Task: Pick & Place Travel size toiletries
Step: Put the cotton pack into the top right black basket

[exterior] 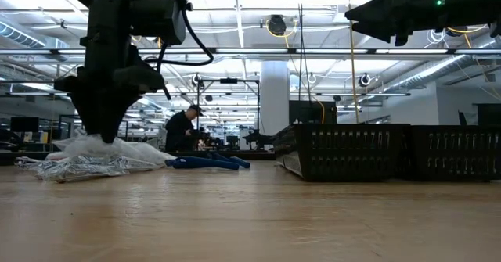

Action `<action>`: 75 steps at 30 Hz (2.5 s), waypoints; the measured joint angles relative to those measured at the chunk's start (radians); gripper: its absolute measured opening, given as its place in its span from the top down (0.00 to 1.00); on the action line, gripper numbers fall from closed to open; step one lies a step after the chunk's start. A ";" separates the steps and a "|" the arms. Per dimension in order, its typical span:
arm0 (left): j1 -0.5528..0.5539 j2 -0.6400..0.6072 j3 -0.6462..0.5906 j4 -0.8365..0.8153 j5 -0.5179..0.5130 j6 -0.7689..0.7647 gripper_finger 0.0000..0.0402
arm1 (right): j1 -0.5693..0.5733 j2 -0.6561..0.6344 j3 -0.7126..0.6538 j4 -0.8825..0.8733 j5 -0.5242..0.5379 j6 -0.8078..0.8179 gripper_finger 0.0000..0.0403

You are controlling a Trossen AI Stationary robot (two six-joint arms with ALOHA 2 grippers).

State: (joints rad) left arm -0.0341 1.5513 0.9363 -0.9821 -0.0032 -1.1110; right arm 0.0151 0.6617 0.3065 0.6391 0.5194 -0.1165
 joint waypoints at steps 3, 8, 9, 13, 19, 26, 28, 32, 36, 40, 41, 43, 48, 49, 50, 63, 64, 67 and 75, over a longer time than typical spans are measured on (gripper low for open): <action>0.000 0.000 0.000 0.000 0.002 -0.002 0.82 | 0.000 0.000 0.000 -0.001 0.000 0.000 0.35; 0.000 0.000 0.000 0.000 0.002 0.021 0.98 | 0.000 0.000 0.000 -0.004 0.000 0.000 0.35; 0.000 0.000 0.000 -0.001 0.003 0.030 0.98 | 0.000 0.000 0.000 -0.004 0.000 0.000 0.35; -0.020 0.000 0.037 -0.013 -0.010 0.066 1.00 | 0.000 0.000 0.000 -0.008 0.000 0.000 0.35; -0.065 0.000 0.160 -0.012 -0.081 0.163 1.00 | 0.000 0.000 0.000 -0.016 0.001 0.000 0.35; -0.115 0.000 0.353 0.029 -0.236 0.452 1.00 | 0.000 0.000 0.000 -0.024 0.003 -0.001 0.35; -0.113 0.000 0.382 0.103 -0.277 0.592 1.00 | 0.000 0.000 0.000 -0.024 0.003 -0.006 0.35; -0.081 0.000 0.391 0.384 -0.291 0.890 1.00 | 0.000 0.000 0.000 -0.022 0.001 -0.038 0.35; -0.014 0.000 0.391 0.632 -0.051 1.145 1.00 | 0.000 0.011 0.000 -0.009 -0.002 -0.050 0.35; 0.058 0.000 0.391 0.783 0.216 1.317 1.00 | 0.000 0.039 0.000 0.006 -0.124 -0.028 0.35; 0.076 0.000 0.391 0.808 0.288 1.352 1.00 | 0.000 0.050 0.000 0.016 -0.167 -0.028 0.35; 0.110 0.008 0.391 0.850 0.420 1.397 1.00 | 0.000 0.077 0.000 0.039 -0.241 -0.049 0.35; 0.176 0.040 0.391 0.887 0.595 1.419 1.00 | 0.001 0.144 0.000 0.046 -0.312 -0.209 0.35; 0.188 0.046 0.391 0.883 0.616 1.416 1.00 | 0.001 0.157 0.000 0.049 -0.312 -0.227 0.35; 0.196 0.058 0.391 0.881 0.638 1.411 1.00 | 0.001 0.175 0.000 0.071 -0.312 -0.240 0.35; 0.235 0.167 0.391 0.924 0.796 1.412 1.00 | 0.000 0.346 0.004 0.226 -0.400 -0.293 0.35; 0.237 0.166 0.391 0.928 0.796 1.406 1.00 | 0.000 0.354 0.009 0.225 -0.416 -0.289 0.35; 0.245 0.165 0.391 0.930 0.796 1.405 1.00 | 0.000 0.376 0.023 0.227 -0.454 -0.267 0.35; 0.251 0.166 0.391 0.933 0.792 1.397 1.00 | 0.001 0.454 0.063 0.230 -0.473 -0.259 0.35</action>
State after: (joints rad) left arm 0.2173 1.7168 1.3270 -0.0490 0.7883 0.2859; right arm 0.0162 1.1154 0.3699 0.8686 0.0466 -0.3752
